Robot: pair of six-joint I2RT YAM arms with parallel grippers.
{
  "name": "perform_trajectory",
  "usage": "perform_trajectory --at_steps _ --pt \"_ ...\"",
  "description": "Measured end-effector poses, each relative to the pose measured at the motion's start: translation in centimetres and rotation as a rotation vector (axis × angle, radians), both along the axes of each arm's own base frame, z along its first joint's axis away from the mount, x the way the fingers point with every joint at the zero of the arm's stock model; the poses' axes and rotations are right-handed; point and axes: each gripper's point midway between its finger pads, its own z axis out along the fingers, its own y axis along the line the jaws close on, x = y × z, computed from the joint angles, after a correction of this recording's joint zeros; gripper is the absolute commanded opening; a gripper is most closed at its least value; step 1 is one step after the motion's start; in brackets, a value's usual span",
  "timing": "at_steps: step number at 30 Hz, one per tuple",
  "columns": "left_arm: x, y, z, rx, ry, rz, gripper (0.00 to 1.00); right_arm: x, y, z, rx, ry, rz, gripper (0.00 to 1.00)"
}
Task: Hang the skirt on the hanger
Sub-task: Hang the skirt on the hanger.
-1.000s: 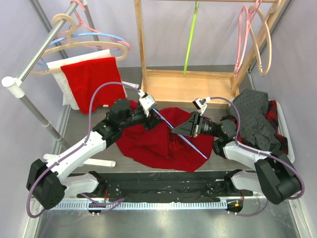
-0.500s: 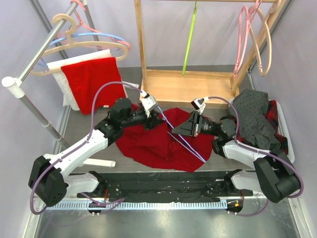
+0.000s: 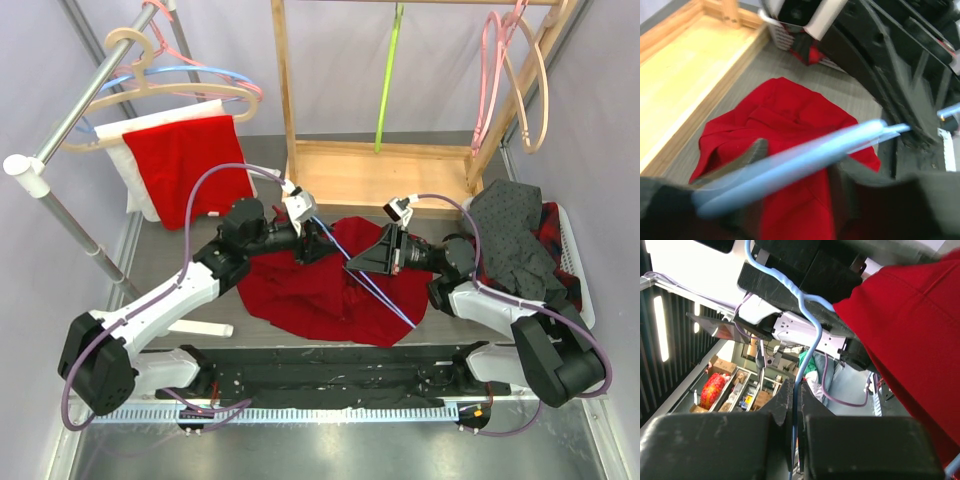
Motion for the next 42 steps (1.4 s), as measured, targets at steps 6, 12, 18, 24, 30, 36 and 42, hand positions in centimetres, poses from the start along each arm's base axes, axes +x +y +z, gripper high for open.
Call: perform_trajectory --at_steps 6,12,18,24,30,36,42 --pt "-0.7 0.0 -0.6 0.005 0.029 -0.06 0.17 0.6 -0.3 -0.1 -0.002 0.025 -0.013 0.01" --pt "-0.8 0.0 -1.4 0.02 0.056 -0.074 0.0 0.5 -0.3 -0.5 -0.014 0.036 0.003 0.01" --pt "-0.6 0.0 -2.1 0.033 0.078 -0.071 0.0 0.8 -0.3 -1.0 -0.026 0.057 0.004 0.21" --pt "-1.3 -0.4 -3.2 0.06 0.127 -0.085 0.0 2.1 -0.4 -0.9 -0.018 -0.026 -0.068 0.42" --pt "-1.4 -0.3 -4.1 0.088 0.166 -0.055 0.0 5.7 0.0 -1.2 -0.176 -0.18 -0.223 0.47" --pt "-1.5 -0.1 -4.9 0.115 0.192 -0.034 0.0 8.8 -1.4 0.5 -0.417 -0.424 -0.381 0.47" --pt "-1.6 0.0 -5.0 0.117 0.202 -0.038 0.0 8.4 -2.4 -2.4 -0.568 -0.465 -0.354 0.57"
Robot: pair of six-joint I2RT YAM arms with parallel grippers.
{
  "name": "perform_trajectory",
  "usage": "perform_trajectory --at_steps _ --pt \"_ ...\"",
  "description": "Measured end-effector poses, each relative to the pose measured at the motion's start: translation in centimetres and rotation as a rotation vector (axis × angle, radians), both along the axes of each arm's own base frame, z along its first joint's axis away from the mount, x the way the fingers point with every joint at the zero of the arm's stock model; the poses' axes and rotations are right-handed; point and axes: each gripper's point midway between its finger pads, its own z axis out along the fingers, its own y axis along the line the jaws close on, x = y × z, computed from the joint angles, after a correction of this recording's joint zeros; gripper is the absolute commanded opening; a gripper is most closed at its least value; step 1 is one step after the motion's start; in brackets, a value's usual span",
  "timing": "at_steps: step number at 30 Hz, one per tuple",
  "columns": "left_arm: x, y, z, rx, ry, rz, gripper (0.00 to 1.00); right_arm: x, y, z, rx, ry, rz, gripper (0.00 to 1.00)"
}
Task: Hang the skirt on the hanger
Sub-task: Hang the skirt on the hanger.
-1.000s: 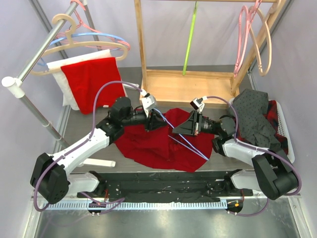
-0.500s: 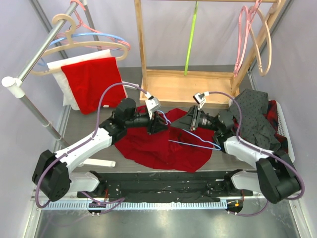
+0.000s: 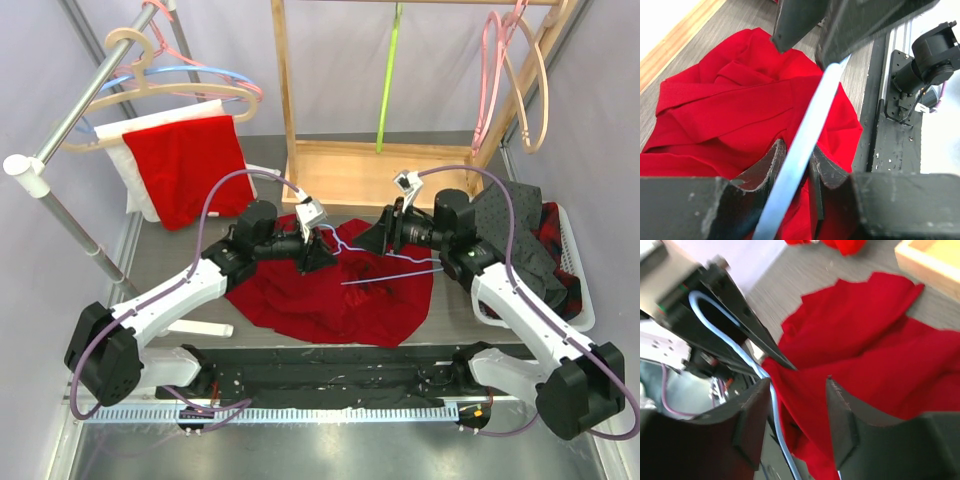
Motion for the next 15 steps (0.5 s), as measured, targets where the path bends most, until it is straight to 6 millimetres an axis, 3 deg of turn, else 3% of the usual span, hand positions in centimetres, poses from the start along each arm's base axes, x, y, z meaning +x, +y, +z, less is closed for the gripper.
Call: perform_trajectory --at_steps 4,10,13,14,15 --pt "-0.4 0.0 -0.1 0.0 0.012 -0.018 0.0 -1.0 -0.2 -0.9 -0.046 -0.017 0.024 0.61" --pt "-0.8 -0.3 -0.6 0.001 0.033 -0.048 0.0 -2.7 1.3 -1.1 -0.068 -0.066 0.11 0.59" --pt "-1.0 -0.4 -0.9 0.002 0.045 -0.064 0.0 -3.2 2.1 -1.7 -0.079 -0.065 0.144 0.39" --pt "-1.1 -0.4 -0.9 0.002 0.048 -0.068 0.0 -3.2 2.3 -1.9 -0.083 -0.065 0.15 0.21" --pt "-1.1 -0.5 -1.0 0.002 0.052 -0.073 0.0 -3.3 2.5 -2.1 -0.087 -0.061 0.157 0.14"
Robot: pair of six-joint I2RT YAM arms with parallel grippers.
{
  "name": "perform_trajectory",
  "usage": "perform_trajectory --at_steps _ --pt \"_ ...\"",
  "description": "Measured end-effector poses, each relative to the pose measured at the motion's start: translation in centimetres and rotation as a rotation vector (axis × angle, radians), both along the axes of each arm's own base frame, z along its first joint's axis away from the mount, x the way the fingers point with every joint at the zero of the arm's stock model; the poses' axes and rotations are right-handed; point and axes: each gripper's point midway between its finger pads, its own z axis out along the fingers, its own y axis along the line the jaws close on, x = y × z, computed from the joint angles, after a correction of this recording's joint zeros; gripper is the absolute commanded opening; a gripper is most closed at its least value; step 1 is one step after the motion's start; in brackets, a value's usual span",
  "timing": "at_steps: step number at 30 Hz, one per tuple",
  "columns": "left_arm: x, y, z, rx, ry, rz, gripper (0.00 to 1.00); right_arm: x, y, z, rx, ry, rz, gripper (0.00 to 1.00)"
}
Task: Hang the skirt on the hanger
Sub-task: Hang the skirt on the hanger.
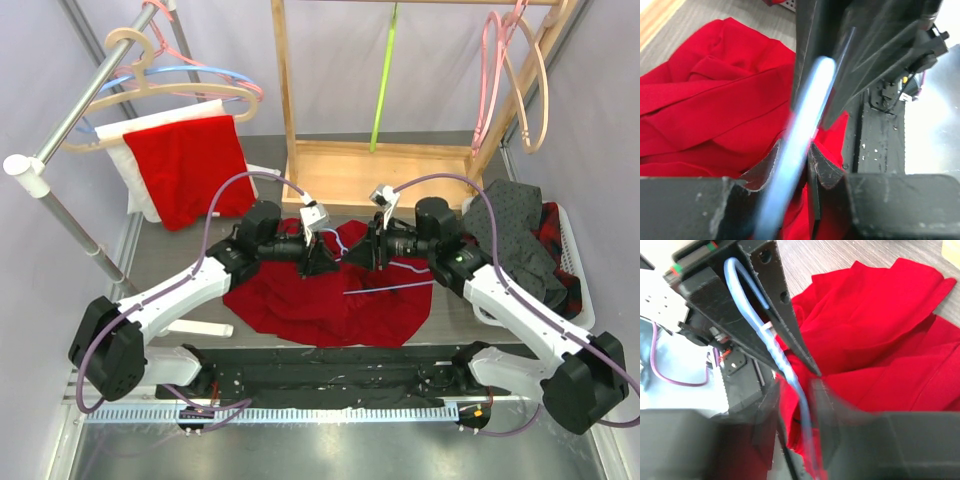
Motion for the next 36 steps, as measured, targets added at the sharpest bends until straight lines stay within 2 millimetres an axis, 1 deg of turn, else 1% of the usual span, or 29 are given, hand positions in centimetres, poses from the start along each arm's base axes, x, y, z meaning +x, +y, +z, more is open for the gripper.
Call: perform_trajectory --at_steps 1,3,4,5,6,7,8,9,11,13,17,20,25,28,29,31,32,34,35,36 --pt "-0.1 0.0 0.0 -0.002 0.005 -0.008 0.0 0.0 0.2 -0.3 -0.006 0.0 0.003 0.01" --pt "-0.2 0.1 -0.1 0.002 0.017 -0.006 0.01 0.0 0.5 -0.5 -0.009 0.0 0.015 0.01" --pt "-0.3 0.2 -0.2 0.002 0.036 -0.005 0.05 0.0 0.6 -0.6 -0.011 -0.004 0.014 0.01" --pt "-0.3 0.3 -0.3 0.002 0.047 -0.002 0.26 0.1 0.7 -0.6 -0.013 -0.016 0.012 0.01" --pt "-0.3 0.3 -0.3 0.003 0.055 0.002 0.35 0.1 0.8 -0.6 -0.01 -0.023 0.01 0.01" --pt "-0.2 0.4 -0.3 0.004 0.061 0.008 0.42 0.1 0.7 -0.6 -0.007 -0.027 0.007 0.01" --pt "-0.1 0.4 -0.4 0.006 0.069 0.02 0.55 0.0 0.7 -0.7 0.001 -0.031 0.004 0.01" --pt "0.0 0.4 -0.4 0.007 0.068 0.027 0.59 -0.1 0.7 -0.8 0.007 -0.037 -0.005 0.01" --pt "0.0 0.3 -0.3 0.006 0.073 0.032 0.65 -0.2 0.4 -1.0 0.022 -0.043 -0.032 0.01" --pt "-0.2 0.0 -0.3 0.004 0.082 0.036 0.68 -0.3 0.1 -1.2 0.04 -0.047 -0.057 0.01" --pt "1.0 0.3 -0.4 0.0 0.079 0.108 0.72 -0.9 -0.4 -1.4 0.078 -0.049 -0.086 0.01" --pt "1.5 0.6 -0.9 0.001 0.085 0.149 0.72 -1.0 -0.6 -1.3 0.098 -0.052 -0.101 0.01" --pt "1.4 0.5 -0.9 -0.013 0.09 0.152 0.61 -1.2 -0.8 -0.7 0.133 -0.063 -0.118 0.01" --pt "0.8 0.2 -0.3 -0.042 0.098 0.104 0.52 -1.3 -0.9 -0.1 0.154 -0.071 -0.123 0.01" --pt "0.4 0.0 0.0 -0.056 0.103 0.074 0.47 -1.4 -1.0 0.1 0.162 -0.075 -0.124 0.01" --pt "-0.1 -0.2 0.1 -0.073 0.122 0.03 0.43 -1.5 -1.0 0.8 0.181 -0.086 -0.125 0.01" --pt "-0.4 -0.3 0.1 -0.082 0.135 0.003 0.38 -1.6 -1.0 1.0 0.188 -0.09 -0.126 0.01" --pt "-0.9 -0.5 -0.1 -0.092 0.164 -0.042 0.32 -1.7 -1.1 1.3 0.199 -0.096 -0.125 0.01" --pt "-1.1 -0.6 -0.3 -0.094 0.174 -0.061 0.25 -1.8 -1.1 1.3 0.2 -0.095 -0.126 0.01" --pt "-1.4 -0.7 -0.4 -0.097 0.189 -0.082 0.21 -1.8 -1.2 1.2 0.2 -0.09 -0.127 0.01"
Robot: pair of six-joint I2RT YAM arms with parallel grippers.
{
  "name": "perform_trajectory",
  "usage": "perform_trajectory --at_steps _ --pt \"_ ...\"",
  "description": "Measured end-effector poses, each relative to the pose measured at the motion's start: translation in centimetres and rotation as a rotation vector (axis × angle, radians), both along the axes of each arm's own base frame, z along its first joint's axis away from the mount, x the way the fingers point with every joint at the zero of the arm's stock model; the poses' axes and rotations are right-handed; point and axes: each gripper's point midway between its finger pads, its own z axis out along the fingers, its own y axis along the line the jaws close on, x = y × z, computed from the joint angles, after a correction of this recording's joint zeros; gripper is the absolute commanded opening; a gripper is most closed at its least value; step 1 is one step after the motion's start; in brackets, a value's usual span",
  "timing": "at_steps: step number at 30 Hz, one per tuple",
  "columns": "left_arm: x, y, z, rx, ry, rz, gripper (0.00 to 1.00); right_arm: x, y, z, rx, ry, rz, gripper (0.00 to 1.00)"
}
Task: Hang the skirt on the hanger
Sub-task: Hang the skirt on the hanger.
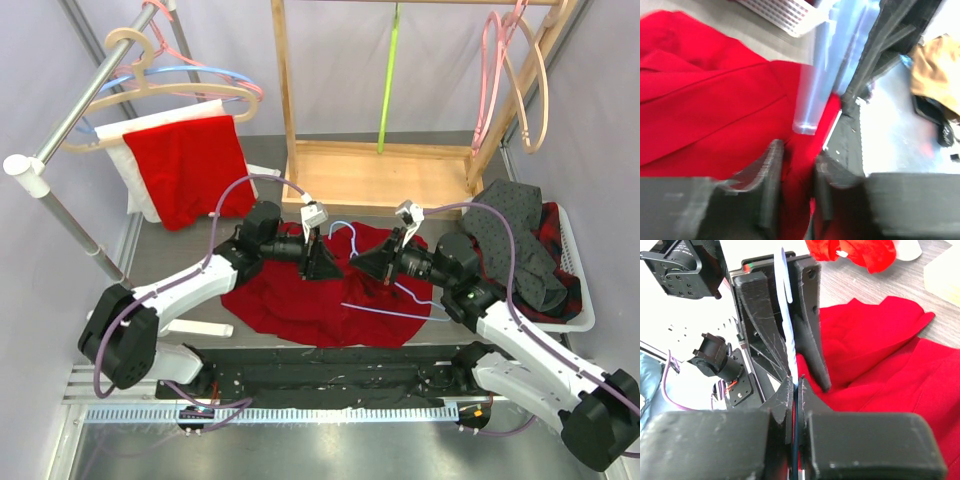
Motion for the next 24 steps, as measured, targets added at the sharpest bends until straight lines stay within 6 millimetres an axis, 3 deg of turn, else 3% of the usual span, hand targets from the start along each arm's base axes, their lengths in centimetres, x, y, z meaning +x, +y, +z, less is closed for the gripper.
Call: perform_trajectory --at_steps 3,6,8,10,12,13,18,21,24 --pt "-0.7 -0.2 -0.3 -0.01 0.027 -0.058 0.02 0.1 -0.2 -0.5 -0.003 0.026 -0.011 0.01" --pt "-1.1 -0.3 -0.1 -0.02 0.017 -0.095 0.0 0.3 -0.3 -0.6 -0.001 0.043 -0.021 0.04" --pt "-0.9 -0.3 -0.1 -0.018 0.009 -0.09 0.0 0.4 -0.4 -0.6 -0.001 0.046 -0.03 0.2" --pt "-0.3 -0.2 -0.3 0.0 -0.002 -0.057 0.0 0.8 -0.6 -0.9 -0.012 0.059 -0.063 0.46" --pt "0.3 -0.1 -0.7 0.036 -0.007 0.004 0.0 1.6 -1.1 -1.0 -0.032 0.064 -0.119 0.64" --pt "0.8 0.1 -0.9 0.056 -0.011 0.043 0.0 2.0 -1.4 -0.8 -0.036 0.061 -0.148 0.67" --pt "3.5 1.9 -0.2 0.119 -0.075 0.257 0.0 3.6 -3.4 2.2 -0.024 0.012 -0.311 0.76" --pt "4.8 3.4 1.2 0.133 -0.123 0.382 0.0 4.2 -5.0 4.0 -0.011 -0.01 -0.409 0.75" --pt "5.4 4.6 2.1 0.145 -0.15 0.465 0.0 4.4 -6.1 4.2 -0.037 0.009 -0.466 0.73"
